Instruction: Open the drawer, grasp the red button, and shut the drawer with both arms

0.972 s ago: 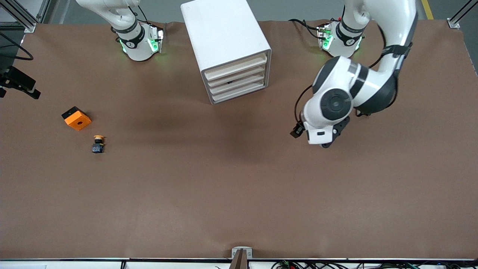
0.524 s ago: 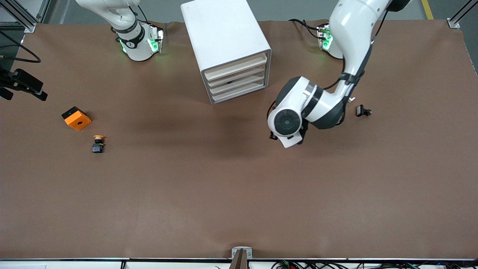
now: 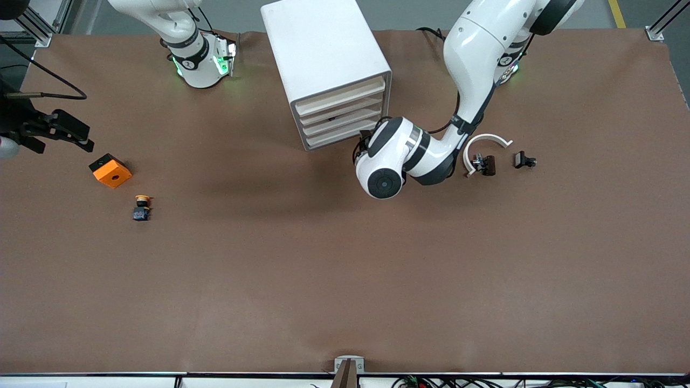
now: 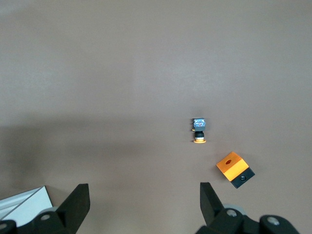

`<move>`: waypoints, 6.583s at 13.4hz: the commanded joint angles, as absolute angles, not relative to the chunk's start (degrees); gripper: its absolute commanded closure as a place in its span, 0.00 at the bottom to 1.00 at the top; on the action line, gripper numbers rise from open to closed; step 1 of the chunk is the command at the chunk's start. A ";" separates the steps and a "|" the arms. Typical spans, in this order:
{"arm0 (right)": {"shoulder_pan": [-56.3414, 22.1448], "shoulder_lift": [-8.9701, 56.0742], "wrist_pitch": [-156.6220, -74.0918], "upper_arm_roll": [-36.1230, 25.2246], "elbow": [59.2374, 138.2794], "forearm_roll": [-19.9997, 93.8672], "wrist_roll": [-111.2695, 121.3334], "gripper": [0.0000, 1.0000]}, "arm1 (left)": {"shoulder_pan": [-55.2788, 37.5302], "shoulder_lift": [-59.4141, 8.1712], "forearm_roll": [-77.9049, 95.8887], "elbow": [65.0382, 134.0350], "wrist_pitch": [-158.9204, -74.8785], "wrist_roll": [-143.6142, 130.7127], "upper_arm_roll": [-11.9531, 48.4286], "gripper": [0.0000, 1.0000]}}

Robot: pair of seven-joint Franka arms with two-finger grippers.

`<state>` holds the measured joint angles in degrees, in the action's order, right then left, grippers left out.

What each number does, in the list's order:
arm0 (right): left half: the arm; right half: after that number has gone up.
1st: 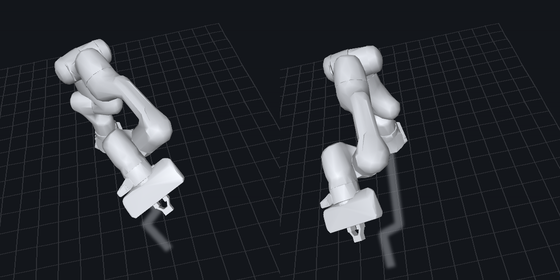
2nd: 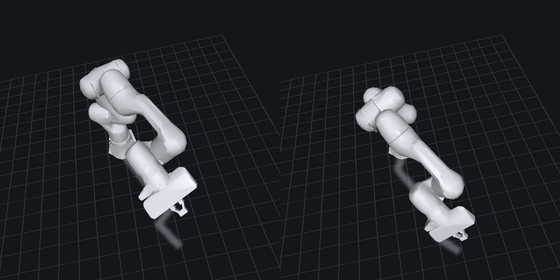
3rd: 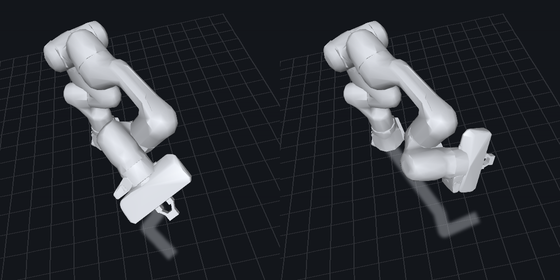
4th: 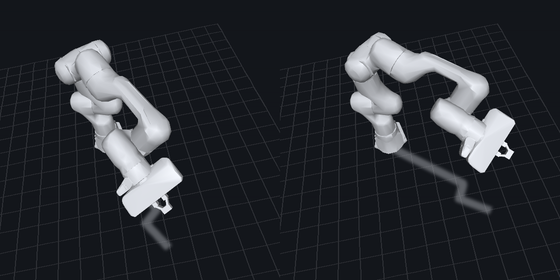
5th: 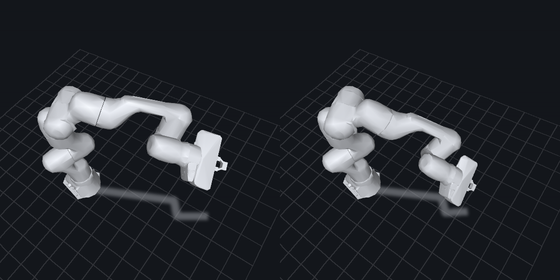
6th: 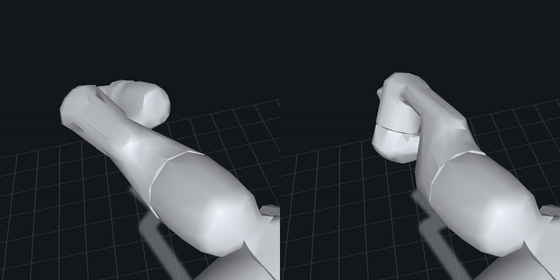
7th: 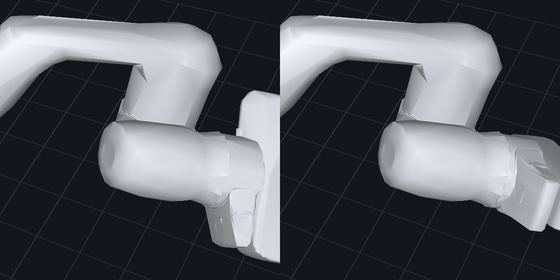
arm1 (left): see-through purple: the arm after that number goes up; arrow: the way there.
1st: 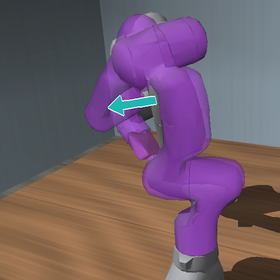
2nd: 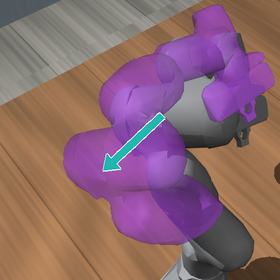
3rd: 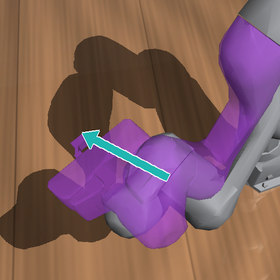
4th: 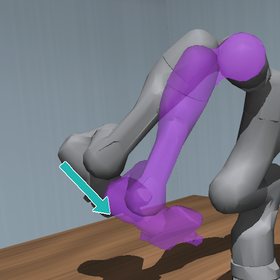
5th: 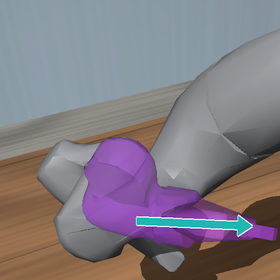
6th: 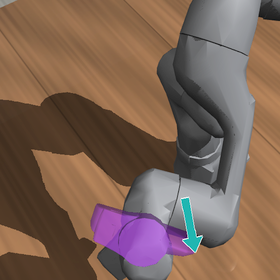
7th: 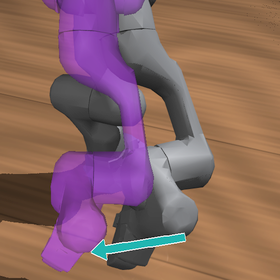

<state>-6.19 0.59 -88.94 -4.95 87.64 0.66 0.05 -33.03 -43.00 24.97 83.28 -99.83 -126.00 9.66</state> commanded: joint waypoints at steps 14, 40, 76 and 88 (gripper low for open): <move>-19.58 1.84 -83.05 -5.19 86.75 0.35 -29.58 0.00 | -33.57 -46.58 45.53 82.62 -86.31 -127.44 9.49 0.30; -36.02 9.93 -87.61 -5.19 84.90 10.19 -84.61 0.00 | -24.61 -48.87 52.21 78.85 -86.22 -129.99 8.70 0.93; -55.28 23.91 -110.74 -5.10 97.03 10.37 -88.42 0.73 | -11.52 -12.05 4.04 73.82 -86.40 -67.72 2.29 0.00; -40.72 23.91 -90.29 -5.19 80.52 13.97 -80.82 0.73 | -5.89 -5.89 -1.59 77.94 -83.66 -31.14 2.55 0.00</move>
